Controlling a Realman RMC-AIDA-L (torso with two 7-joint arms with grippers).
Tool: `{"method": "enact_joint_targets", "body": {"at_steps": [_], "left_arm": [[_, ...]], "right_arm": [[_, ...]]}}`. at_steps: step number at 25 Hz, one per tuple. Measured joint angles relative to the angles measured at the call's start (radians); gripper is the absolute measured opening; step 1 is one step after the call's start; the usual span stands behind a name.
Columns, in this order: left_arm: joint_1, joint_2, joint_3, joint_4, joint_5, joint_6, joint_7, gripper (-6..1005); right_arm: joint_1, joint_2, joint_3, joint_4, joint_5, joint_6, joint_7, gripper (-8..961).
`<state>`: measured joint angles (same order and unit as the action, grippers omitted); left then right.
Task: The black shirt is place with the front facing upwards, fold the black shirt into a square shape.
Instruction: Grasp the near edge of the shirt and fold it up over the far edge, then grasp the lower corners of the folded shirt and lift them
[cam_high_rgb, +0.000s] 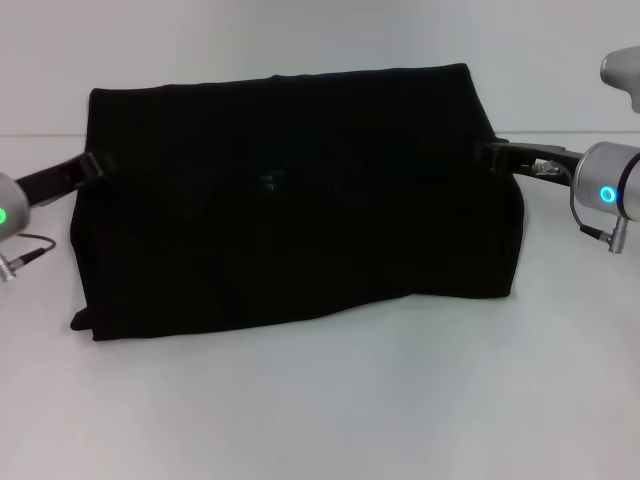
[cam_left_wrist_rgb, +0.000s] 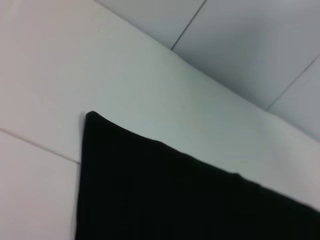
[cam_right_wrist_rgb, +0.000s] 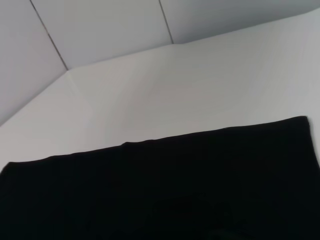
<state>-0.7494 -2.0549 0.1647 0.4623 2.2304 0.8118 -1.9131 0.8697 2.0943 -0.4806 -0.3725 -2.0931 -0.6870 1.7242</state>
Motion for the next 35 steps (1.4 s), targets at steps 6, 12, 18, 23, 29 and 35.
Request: {"method": "enact_joint_targets", "body": {"at_steps": [6,12,18,23,29,35], "left_arm": [[-0.01,-0.009,0.023,0.011,-0.011,-0.014,0.021,148],[0.016,0.067,0.029,0.001,-0.032,0.142,-0.076,259],[0.107,0.151,0.114,0.02,-0.029,0.431,-0.249,431],[0.196,0.191,0.259,0.037,-0.028,0.59,-0.334,712],[0.251,0.156,0.367,0.127,-0.026,0.572,-0.305,891],[0.238,0.129,0.375,0.136,-0.025,0.476,-0.255,890]], "right_arm": [[-0.028,-0.004,0.0,0.009,0.095,0.003,-0.031,58],[-0.098,-0.015,0.003,-0.023,0.213,-0.083,-0.035,279],[-0.178,-0.041,-0.021,-0.055,0.221,-0.367,-0.124,528],[-0.246,-0.051,-0.136,-0.062,0.219,-0.606,-0.31,733],[-0.291,-0.036,-0.256,-0.056,0.21,-0.645,-0.389,803],[-0.298,-0.023,-0.3,-0.052,0.21,-0.64,-0.39,826]]}}
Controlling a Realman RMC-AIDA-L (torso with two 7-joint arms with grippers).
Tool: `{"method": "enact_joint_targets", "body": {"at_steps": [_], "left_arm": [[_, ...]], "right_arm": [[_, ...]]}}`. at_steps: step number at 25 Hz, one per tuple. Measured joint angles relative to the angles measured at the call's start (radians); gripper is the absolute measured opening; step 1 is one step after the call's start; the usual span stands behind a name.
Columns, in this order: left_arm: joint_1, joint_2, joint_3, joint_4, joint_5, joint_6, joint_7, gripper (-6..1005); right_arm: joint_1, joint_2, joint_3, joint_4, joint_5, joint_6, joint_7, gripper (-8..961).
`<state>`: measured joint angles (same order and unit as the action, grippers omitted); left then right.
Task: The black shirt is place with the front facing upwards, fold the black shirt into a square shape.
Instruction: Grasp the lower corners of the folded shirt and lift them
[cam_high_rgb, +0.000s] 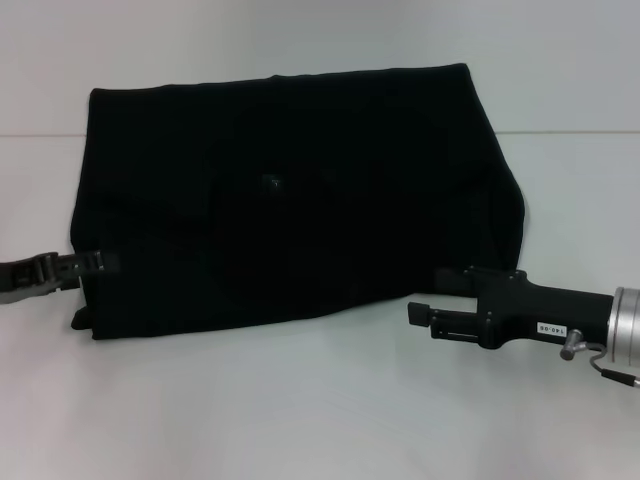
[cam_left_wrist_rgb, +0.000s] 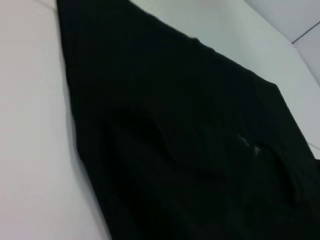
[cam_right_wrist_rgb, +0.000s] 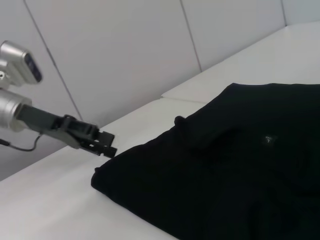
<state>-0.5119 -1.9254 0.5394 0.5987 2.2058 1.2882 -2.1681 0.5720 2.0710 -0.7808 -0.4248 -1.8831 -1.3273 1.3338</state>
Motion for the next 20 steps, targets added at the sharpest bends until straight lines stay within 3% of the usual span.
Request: {"method": "enact_joint_targets", "body": {"at_steps": [9,20], "left_arm": [[-0.023,-0.012,0.097,-0.022,0.0,-0.053,0.0,876],[-0.035,-0.007,0.117,-0.022,0.019,-0.015,-0.014,858]], "right_arm": [[-0.006,0.001,-0.003,0.001,0.0,-0.006,0.008,825],[-0.004,0.001,0.004,0.001,0.008,-0.007,0.01,824]]}}
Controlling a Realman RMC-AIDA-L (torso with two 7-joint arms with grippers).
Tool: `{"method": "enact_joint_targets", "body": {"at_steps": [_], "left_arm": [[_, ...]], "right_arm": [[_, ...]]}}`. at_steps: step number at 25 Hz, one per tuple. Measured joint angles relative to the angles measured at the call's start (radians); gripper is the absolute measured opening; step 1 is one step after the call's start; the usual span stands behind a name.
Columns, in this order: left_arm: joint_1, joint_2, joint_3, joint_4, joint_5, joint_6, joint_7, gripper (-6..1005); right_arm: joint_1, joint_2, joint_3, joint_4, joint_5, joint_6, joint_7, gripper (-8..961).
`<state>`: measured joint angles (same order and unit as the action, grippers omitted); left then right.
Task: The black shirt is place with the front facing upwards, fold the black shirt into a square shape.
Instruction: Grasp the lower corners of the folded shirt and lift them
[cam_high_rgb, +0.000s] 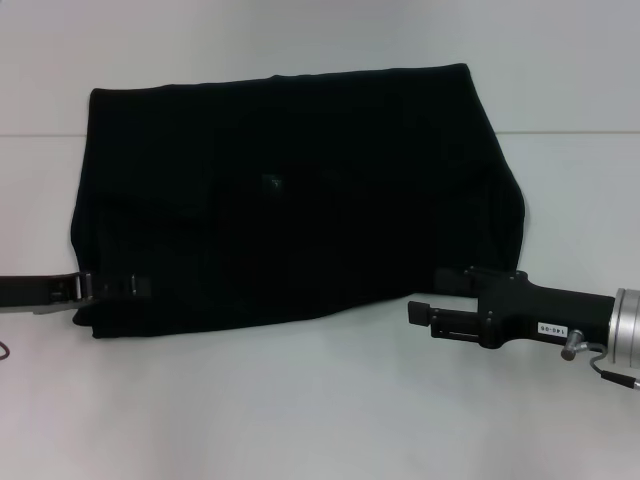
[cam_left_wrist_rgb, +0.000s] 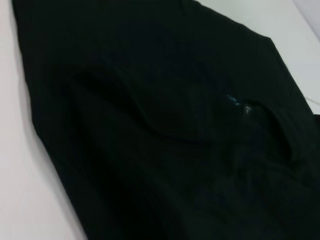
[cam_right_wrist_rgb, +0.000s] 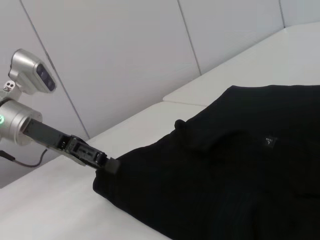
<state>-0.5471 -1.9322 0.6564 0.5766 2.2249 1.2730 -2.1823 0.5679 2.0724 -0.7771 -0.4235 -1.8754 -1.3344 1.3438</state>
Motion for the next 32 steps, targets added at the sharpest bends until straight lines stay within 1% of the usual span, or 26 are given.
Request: {"method": "enact_joint_targets", "body": {"at_steps": [1,4,5,7,9,10,11,12,14,16,19,20,22,23,25,26,28,32], "left_arm": [[-0.003,0.0,0.0,0.0,0.002,0.0,-0.001,856],[-0.004,0.001,0.001,0.0,0.003,0.0,-0.002,609],[-0.009,0.006,0.001,0.0,0.003,0.007,-0.002,560],[-0.012,0.009,0.001,0.0,0.003,0.011,-0.002,461],[-0.014,0.011,0.002,0.0,0.003,0.017,-0.002,363],[-0.015,0.012,0.002,0.0,0.004,0.02,-0.002,346],[-0.016,0.012,0.002,0.0,0.004,0.022,-0.002,329],[-0.017,0.013,0.002,0.0,0.004,0.023,-0.002,313],[-0.018,0.014,0.005,0.0,0.006,0.024,-0.002,279],[-0.018,0.014,0.011,0.0,0.008,0.025,-0.002,246],[-0.018,0.015,0.011,0.0,0.009,0.025,-0.002,196],[-0.018,0.015,0.011,0.0,0.009,0.025,-0.002,179],[-0.018,0.015,0.011,0.0,0.009,0.025,-0.002,132],[-0.019,0.015,0.011,0.0,0.009,0.025,-0.002,101],[-0.023,0.015,0.011,-0.005,0.009,0.025,-0.002,41],[-0.026,0.016,0.011,-0.008,0.009,0.024,-0.002,41],[-0.028,0.017,0.011,-0.014,0.009,0.023,-0.002,42],[-0.029,0.018,0.011,-0.022,0.009,0.017,0.001,41]], "right_arm": [[0.001,0.0,0.0,0.0,0.0,0.0,0.001,824],[0.0,-0.001,0.0,-0.004,0.001,-0.002,0.009,823],[0.0,-0.002,0.0,-0.007,0.001,-0.002,0.021,823],[0.0,-0.011,0.001,-0.012,0.0,-0.002,0.059,823],[0.005,-0.026,-0.001,-0.024,-0.002,0.003,0.131,823],[0.008,-0.036,-0.005,-0.037,-0.01,0.006,0.19,823],[0.018,-0.06,-0.009,-0.074,-0.039,0.012,0.318,822],[0.018,-0.06,-0.009,-0.074,-0.039,0.012,0.318,822],[0.037,-0.088,-0.01,-0.127,-0.1,0.013,0.482,822],[0.063,-0.119,-0.011,-0.184,-0.178,0.003,0.647,822],[0.126,-0.168,-0.011,-0.249,-0.324,-0.021,0.908,821],[0.148,-0.18,-0.01,-0.257,-0.369,-0.026,0.978,821],[0.189,-0.194,-0.005,-0.27,-0.459,-0.034,1.098,821],[0.213,-0.195,0.0,-0.279,-0.517,-0.033,1.141,821],[0.249,-0.186,0.003,-0.288,-0.602,-0.024,1.186,822],[0.264,-0.181,0.002,-0.287,-0.637,-0.012,1.197,822],[0.293,-0.164,-0.005,-0.261,-0.687,0.014,1.206,822],[0.319,-0.134,-0.019,-0.198,-0.706,0.086,1.194,821]]}}
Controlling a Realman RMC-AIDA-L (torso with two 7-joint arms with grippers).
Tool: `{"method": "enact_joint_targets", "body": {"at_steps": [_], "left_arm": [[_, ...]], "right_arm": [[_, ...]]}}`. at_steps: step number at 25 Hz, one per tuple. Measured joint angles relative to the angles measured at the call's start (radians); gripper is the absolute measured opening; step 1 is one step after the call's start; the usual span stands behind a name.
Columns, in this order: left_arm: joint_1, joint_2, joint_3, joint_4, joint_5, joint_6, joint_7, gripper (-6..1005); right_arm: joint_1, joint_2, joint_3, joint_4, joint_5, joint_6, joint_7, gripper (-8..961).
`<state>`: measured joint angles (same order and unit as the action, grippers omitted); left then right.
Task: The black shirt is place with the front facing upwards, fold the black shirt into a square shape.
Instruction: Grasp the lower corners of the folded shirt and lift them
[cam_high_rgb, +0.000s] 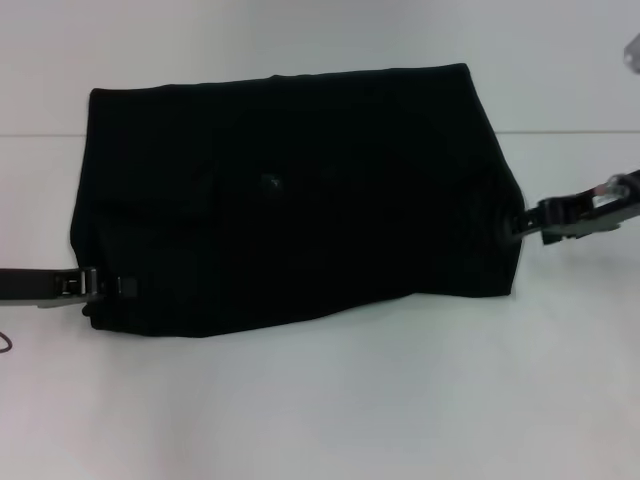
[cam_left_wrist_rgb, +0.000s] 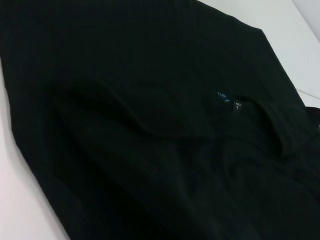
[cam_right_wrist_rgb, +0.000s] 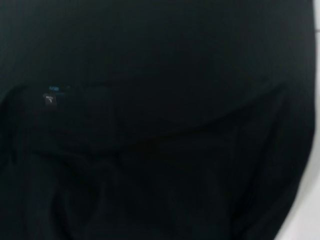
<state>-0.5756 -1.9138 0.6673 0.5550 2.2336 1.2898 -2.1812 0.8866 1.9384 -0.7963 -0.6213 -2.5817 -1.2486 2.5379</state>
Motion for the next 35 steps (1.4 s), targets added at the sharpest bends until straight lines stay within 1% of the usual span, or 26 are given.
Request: {"method": "enact_joint_targets", "body": {"at_steps": [6,9,12,15,20,25,34,35], "left_arm": [[0.001,0.001,-0.001,-0.001,0.0,0.002,0.002,45],[0.002,0.001,-0.001,-0.002,0.0,0.003,0.002,48],[0.002,0.001,0.0,-0.003,0.0,0.005,0.002,51],[0.002,0.001,-0.003,-0.003,0.0,0.006,0.002,54],[0.002,0.001,-0.005,-0.003,-0.001,0.007,0.003,60],[0.001,0.001,-0.005,-0.003,-0.001,0.008,0.004,65],[-0.002,0.001,-0.006,-0.003,-0.002,0.008,0.006,74],[-0.002,0.001,-0.006,-0.003,-0.002,0.008,0.006,75]], "right_arm": [[0.013,0.034,-0.032,0.076,0.001,0.105,-0.007,822],[0.014,0.055,-0.032,0.081,0.004,0.12,-0.017,822],[0.015,0.072,-0.032,0.082,0.004,0.129,-0.027,821],[0.016,0.082,-0.032,0.089,0.005,0.145,-0.034,820],[0.01,0.087,-0.032,0.086,0.005,0.17,-0.031,819],[0.004,0.088,-0.032,0.082,0.002,0.176,-0.035,626],[0.006,0.088,-0.032,0.083,-0.001,0.176,-0.035,398],[0.006,0.088,-0.032,0.083,-0.001,0.176,-0.035,350]]}}
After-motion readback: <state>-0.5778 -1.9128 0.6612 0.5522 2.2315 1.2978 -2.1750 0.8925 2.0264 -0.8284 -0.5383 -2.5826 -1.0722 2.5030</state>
